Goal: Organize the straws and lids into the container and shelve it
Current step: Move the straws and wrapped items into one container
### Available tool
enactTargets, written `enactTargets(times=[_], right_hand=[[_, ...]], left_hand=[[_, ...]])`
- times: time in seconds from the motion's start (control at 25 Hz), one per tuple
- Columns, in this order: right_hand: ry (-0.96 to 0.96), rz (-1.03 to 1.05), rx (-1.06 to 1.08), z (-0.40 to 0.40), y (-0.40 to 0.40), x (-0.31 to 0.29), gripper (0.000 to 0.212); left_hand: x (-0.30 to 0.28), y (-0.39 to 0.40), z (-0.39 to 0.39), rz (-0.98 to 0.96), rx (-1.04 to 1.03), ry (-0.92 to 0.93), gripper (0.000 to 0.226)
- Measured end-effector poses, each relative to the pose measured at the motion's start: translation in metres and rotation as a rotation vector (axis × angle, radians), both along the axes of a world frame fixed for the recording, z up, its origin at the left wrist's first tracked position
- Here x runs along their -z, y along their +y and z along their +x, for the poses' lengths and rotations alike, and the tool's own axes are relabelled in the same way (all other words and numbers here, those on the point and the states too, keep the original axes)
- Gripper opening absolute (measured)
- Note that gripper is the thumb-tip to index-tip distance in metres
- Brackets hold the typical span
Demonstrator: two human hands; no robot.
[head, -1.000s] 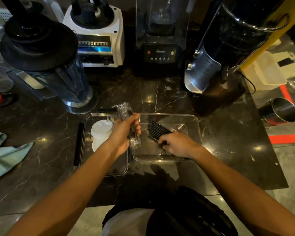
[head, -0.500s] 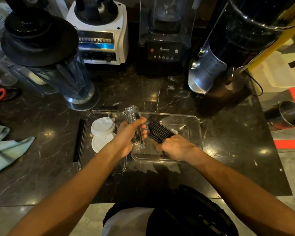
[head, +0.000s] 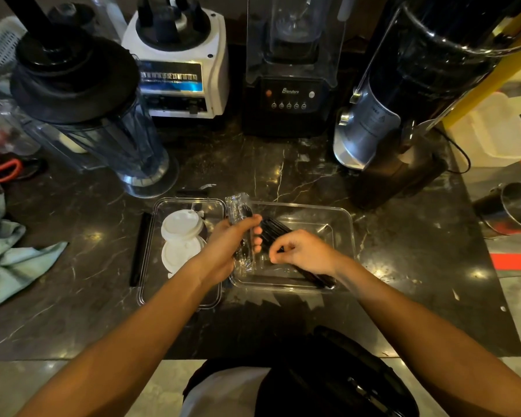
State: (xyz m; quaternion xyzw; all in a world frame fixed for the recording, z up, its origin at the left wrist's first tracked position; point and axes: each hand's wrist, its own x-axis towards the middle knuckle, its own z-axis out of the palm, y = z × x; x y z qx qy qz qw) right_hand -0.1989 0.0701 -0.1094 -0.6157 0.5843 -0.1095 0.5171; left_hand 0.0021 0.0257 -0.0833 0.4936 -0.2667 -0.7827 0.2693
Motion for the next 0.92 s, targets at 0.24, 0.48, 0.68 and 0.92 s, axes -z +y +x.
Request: enactTargets(times=[0.24,0.48,0.68,0.92], right_hand=[[-0.372,0.220,0.340,-0.007,-0.006,-0.008,0.010],[-0.665,0.268,0.587,-0.009,-0.010,-0.022,0.011],[-0.601,0.185,0.599,0.002,-0.018,-0.034,0.011],[0.537,0.144,0.170,-0.021,-0.010,-0.025,0.079]], left_hand=[[-0.005,-0.002,-0.001,-0.046,0.040,-0.096,0.012],[-0.004,-0.001,-0.007,-0.174,0.102,-0.116,0.026],[-0.008,0.001,-0.018,-0.366,0.274,-0.125,0.019],[-0.012,-0.015,0.006,-0.242,0.019,-0.106,0.013]])
